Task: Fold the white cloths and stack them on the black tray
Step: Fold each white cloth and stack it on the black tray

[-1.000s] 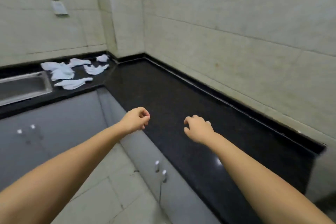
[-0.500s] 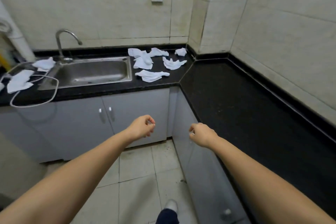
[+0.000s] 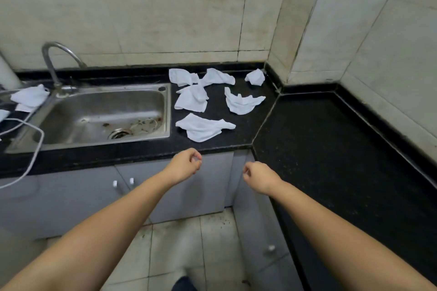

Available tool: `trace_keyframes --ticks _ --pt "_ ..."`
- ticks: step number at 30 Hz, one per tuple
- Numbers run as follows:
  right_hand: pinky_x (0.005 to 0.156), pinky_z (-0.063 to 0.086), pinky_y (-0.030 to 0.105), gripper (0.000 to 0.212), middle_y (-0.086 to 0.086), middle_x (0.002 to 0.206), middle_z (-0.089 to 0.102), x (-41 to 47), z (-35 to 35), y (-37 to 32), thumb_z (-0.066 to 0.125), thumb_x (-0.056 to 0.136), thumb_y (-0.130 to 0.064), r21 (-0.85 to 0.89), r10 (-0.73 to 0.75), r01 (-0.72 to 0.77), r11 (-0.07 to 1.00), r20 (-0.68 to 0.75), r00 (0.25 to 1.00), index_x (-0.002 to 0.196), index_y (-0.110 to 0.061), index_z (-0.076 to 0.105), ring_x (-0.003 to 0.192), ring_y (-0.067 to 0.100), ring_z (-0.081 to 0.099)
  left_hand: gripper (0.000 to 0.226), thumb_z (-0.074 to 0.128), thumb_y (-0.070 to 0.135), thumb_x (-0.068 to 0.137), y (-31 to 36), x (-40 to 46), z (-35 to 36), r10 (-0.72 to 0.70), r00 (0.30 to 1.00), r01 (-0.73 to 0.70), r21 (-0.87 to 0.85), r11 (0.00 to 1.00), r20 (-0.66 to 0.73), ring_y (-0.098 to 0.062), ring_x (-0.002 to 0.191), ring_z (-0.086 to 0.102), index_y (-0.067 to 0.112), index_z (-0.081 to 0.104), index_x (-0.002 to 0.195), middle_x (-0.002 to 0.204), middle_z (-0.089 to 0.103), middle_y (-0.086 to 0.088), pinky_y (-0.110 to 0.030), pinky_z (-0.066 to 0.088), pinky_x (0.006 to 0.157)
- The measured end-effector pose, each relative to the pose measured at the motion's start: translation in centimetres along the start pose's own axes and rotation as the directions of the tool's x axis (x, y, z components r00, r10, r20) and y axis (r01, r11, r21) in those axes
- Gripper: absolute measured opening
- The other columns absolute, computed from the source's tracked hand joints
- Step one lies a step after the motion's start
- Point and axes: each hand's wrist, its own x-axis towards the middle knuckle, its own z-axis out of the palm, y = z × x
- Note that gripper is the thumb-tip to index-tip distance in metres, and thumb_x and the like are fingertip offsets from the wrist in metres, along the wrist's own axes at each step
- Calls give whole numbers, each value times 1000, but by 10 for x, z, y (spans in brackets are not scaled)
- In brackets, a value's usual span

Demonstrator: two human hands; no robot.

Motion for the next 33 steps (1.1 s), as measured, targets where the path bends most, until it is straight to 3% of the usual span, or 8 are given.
trace_keyframes --ticks 9,15,18,22,24,27,31,33 --pt "94 47 41 34 10 122 49 171 -24 -15 46 94 -23 114 58 -47 992 -91 994 127 -14 49 110 28 54 24 39 6 88 5 190 -27 131 990 -136 139 981 48 -16 74 58 16 60 97 77 65 -2 -22 45 62" --pt "96 43 39 43 9 137 39 240 -30 -20 46 96 -21 226 181 -158 961 -82 980 138 -15 40 125 27 41 35 40 8 93 -15 285 -42 183 950 -291 501 815 253 -23 116 52 13 56 123 126 57 -6 -37 43 97" --pt "94 44 37 28 8 127 44 256 -24 -15 50 93 -22 228 227 -217 949 -18 974 120 -14 55 119 25 44 40 41 9 91 -29 308 -40 181 911 -400 680 615 371 -25 120 45 15 49 130 132 46 -7 -38 41 97" --pt "80 45 28 6 2 99 52 263 -32 -4 54 90 -19 381 244 -208 901 -47 969 87 -17 59 92 18 53 22 40 15 90 -33 320 -41 220 884 -466 743 480 412 -25 107 45 12 55 106 114 48 -6 -32 35 85" --pt "68 41 21 7 -1 90 57 258 -44 3 56 90 -19 515 250 -169 840 -92 964 83 -17 57 79 12 53 12 42 17 89 -25 325 -44 233 866 -496 709 501 442 -23 97 49 15 53 92 96 50 -2 -29 32 76" --pt "61 40 18 11 -4 79 59 245 -66 17 58 89 -19 688 307 -107 718 -175 936 78 -18 57 70 7 50 6 45 18 88 6 331 -42 248 871 -467 556 687 425 -24 76 54 16 45 82 72 50 3 -27 32 62" --pt "71 48 29 8 -1 79 62 224 -108 50 59 88 -17 853 460 17 522 -298 836 81 -18 62 75 12 57 13 52 16 88 68 340 -26 366 876 -469 377 799 314 -23 87 59 12 55 100 94 63 -5 -36 47 78" --pt "76 51 34 7 2 82 66 213 -135 69 59 89 -16 879 524 92 468 -360 772 83 -18 63 79 14 61 16 55 15 88 105 344 -17 418 871 -483 298 823 259 -21 92 57 10 62 101 100 62 -6 -30 44 79"
